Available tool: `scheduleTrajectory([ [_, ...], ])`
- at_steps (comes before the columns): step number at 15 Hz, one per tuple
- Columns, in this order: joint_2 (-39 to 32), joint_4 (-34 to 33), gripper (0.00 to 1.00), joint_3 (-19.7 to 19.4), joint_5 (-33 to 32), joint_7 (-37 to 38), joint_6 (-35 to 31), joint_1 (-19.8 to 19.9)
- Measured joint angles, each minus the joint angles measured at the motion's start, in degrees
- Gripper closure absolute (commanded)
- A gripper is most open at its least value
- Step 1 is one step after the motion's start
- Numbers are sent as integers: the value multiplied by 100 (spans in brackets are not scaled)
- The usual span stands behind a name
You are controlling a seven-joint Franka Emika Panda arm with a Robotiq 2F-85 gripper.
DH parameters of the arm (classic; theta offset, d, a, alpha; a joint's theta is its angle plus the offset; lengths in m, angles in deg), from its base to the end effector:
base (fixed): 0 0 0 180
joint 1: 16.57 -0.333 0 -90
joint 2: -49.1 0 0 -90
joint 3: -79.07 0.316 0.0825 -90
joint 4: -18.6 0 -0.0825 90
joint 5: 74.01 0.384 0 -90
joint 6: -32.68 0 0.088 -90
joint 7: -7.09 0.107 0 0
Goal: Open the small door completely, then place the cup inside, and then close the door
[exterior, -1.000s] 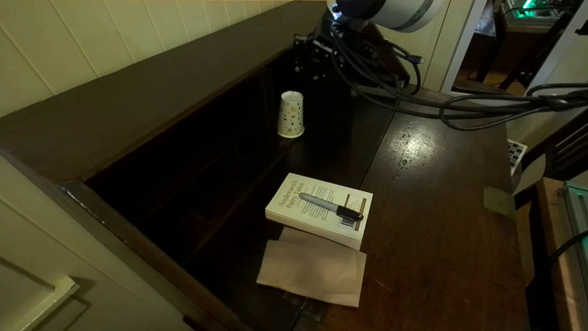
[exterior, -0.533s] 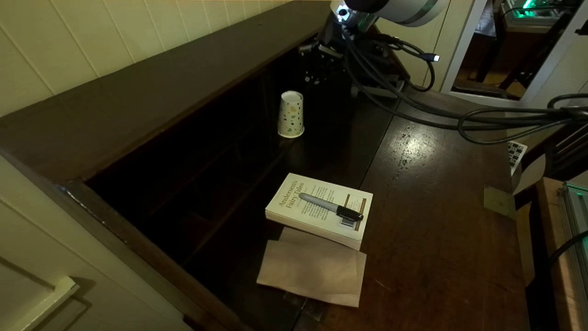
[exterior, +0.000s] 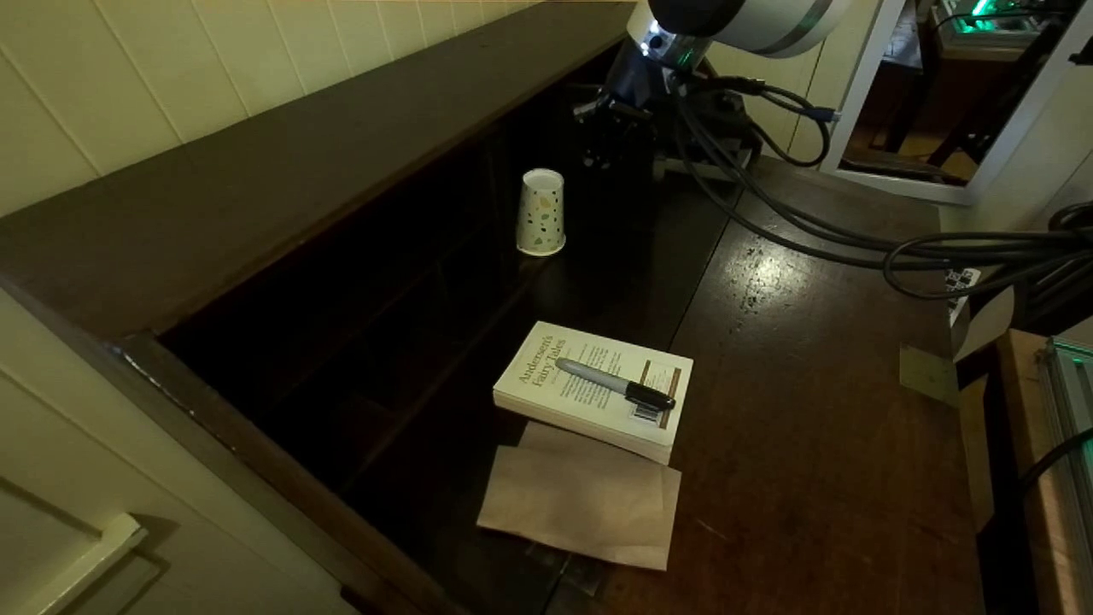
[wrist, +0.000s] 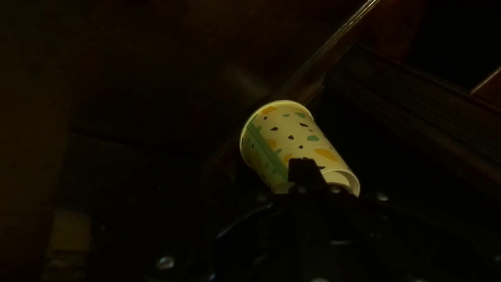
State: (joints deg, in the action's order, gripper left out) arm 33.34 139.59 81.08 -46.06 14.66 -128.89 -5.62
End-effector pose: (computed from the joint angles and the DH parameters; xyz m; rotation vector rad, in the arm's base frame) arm 0.5978 -0.1184 0.3273 -2.6422 0.9983 -0.6094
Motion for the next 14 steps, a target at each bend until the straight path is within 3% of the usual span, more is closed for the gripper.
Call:
scheduleTrajectory([
  [8, 12, 44, 100, -7, 0, -21, -54, -8],
  [14, 6, 404, 100, 15, 0, -21, -739, -75],
])
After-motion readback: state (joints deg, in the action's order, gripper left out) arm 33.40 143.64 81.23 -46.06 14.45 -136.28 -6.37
